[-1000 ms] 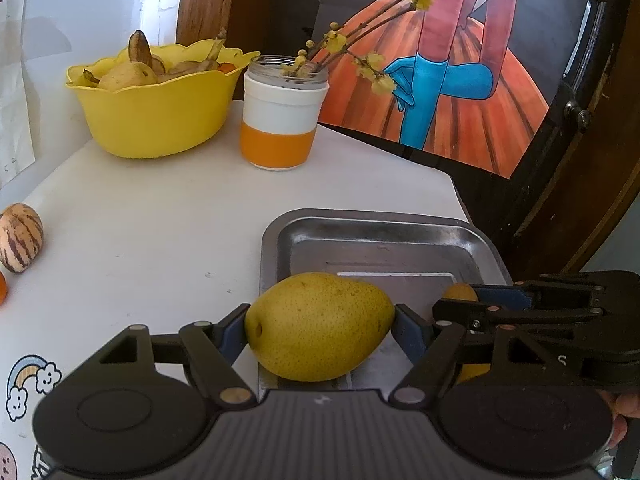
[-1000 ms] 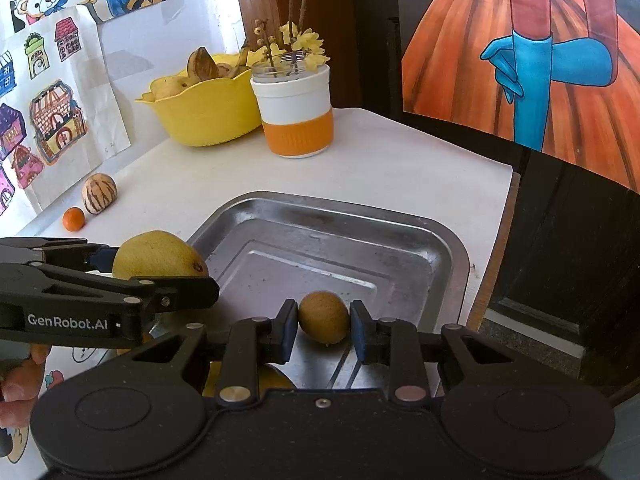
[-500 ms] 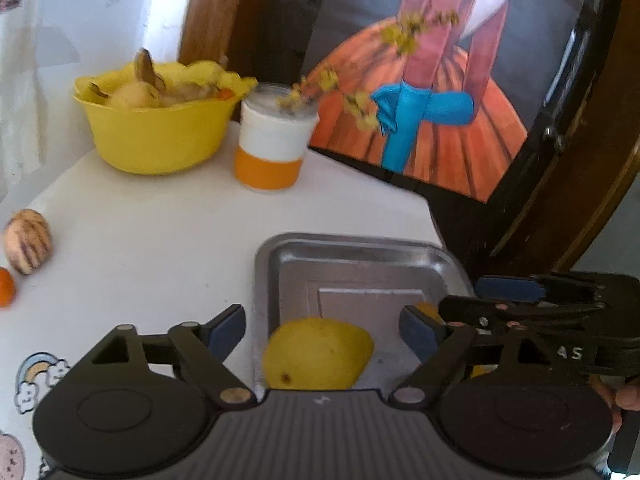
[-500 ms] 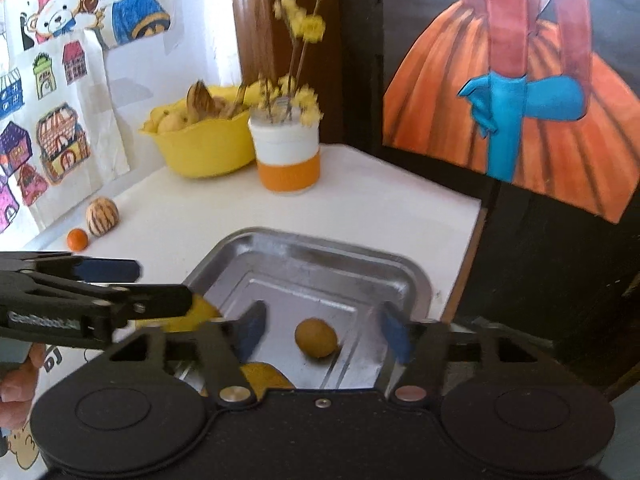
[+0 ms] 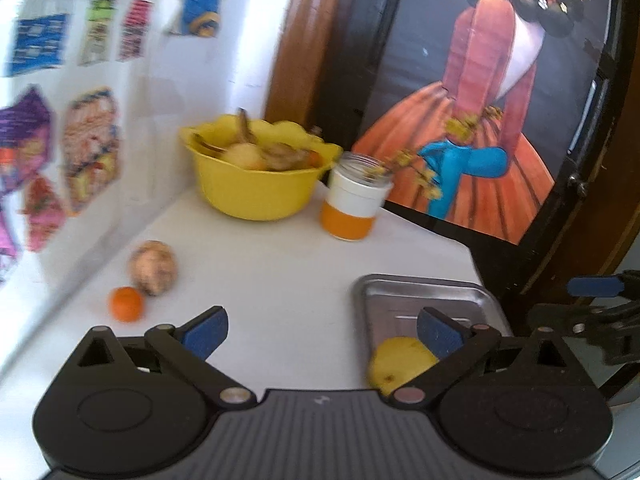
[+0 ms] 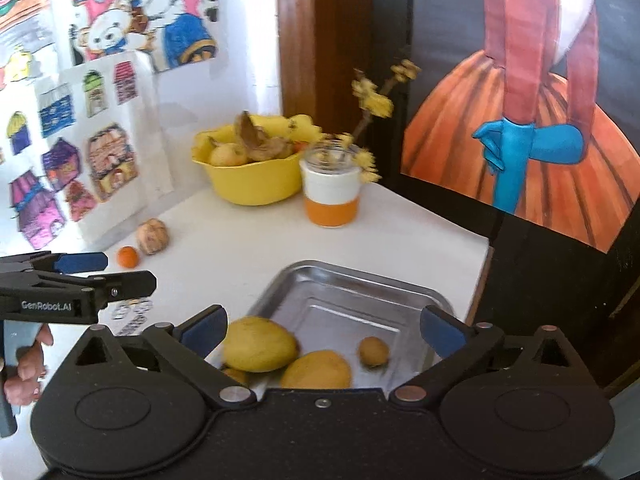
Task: Organize fruits
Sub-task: 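Move the left tool to the orange mandarin while the right tool approaches the striped pepino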
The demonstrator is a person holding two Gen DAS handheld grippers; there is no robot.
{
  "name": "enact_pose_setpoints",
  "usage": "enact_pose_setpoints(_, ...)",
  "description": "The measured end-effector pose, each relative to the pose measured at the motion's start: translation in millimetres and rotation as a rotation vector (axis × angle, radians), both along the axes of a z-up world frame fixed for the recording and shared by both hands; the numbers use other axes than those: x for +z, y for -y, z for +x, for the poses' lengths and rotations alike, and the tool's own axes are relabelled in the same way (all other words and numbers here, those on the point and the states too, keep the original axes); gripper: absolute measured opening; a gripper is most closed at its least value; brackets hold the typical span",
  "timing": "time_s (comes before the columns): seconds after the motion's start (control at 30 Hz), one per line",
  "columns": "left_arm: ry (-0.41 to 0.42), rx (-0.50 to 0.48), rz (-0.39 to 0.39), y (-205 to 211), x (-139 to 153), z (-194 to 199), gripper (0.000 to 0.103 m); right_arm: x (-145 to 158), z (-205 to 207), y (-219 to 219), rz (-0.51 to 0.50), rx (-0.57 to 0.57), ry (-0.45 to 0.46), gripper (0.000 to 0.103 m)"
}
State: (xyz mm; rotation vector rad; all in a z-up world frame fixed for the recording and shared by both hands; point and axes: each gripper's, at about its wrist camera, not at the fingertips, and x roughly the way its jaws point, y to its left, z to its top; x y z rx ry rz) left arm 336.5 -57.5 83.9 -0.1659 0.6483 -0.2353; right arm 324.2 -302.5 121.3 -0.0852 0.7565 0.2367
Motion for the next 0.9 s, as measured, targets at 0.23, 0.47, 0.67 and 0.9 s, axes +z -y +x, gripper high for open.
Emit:
enact_pose_setpoints(0.23,0.019,0.094,0.067,-61.8,10.8,-25.5,0.103,26.8,-18.5,-60.5,-0.015,0.157,-0.031,0.102)
enact_pose_setpoints(0.47,0.018,0.161,0.118,-113.8,8.0,-48.1,0.103,51.5,-19.3,-134.0,-0.059,0.355,-0.057,0.102)
enact_pose_setpoints(0.67,0.021,0.162,0.165,-126.6,0.4,-65.4,0.103,73.9,16.1,-179.9,-0.06,0.421,-0.15,0.102)
enact_pose_setpoints(0.9,0.028,0.124,0.202,-122.3,3.7,-62.9,0.103,82.2,74.5,-215.8,-0.039,0.398,-0.275,0.102)
